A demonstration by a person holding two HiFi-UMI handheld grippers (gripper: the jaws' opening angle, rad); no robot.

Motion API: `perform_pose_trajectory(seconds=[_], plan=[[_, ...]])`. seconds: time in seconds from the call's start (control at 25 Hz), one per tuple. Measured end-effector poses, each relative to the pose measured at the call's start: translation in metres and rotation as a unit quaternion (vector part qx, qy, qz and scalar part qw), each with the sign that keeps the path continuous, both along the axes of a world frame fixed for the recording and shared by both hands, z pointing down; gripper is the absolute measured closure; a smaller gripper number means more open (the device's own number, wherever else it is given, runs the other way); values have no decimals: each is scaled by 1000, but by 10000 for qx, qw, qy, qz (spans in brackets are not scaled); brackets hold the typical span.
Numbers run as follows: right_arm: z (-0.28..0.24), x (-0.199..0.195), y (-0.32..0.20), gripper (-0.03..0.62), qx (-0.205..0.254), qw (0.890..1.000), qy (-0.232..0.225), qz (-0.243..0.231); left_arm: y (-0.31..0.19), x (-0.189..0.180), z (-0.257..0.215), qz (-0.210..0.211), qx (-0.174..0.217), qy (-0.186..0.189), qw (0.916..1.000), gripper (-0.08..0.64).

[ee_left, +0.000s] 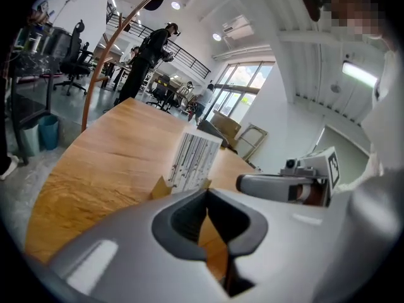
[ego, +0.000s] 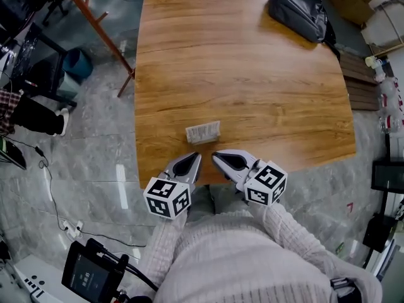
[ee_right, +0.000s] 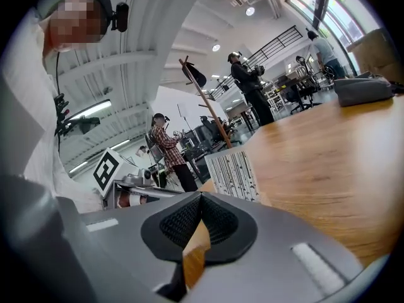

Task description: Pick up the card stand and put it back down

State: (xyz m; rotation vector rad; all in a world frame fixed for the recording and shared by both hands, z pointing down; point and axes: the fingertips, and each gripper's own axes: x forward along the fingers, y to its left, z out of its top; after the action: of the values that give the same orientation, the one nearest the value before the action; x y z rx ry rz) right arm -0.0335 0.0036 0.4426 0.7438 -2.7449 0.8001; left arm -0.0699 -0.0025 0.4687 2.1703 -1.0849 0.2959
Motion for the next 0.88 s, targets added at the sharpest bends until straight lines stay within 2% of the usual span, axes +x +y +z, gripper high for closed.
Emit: perform_pose_trajectory(seconds=[0.44,0.64,0.88], plan=[[38,15,-12,592,-89,9986,479,-219,-12,-13,33,98,-77,-346,9993,551],[47,21,-23,547,9,9969,755,-221,-12,-24,41,-44,-102,-573,9983,549],[74,33,-40,523,39,9947,1006,-209,-22,-28,65,-124,-89,-783,9968,485]])
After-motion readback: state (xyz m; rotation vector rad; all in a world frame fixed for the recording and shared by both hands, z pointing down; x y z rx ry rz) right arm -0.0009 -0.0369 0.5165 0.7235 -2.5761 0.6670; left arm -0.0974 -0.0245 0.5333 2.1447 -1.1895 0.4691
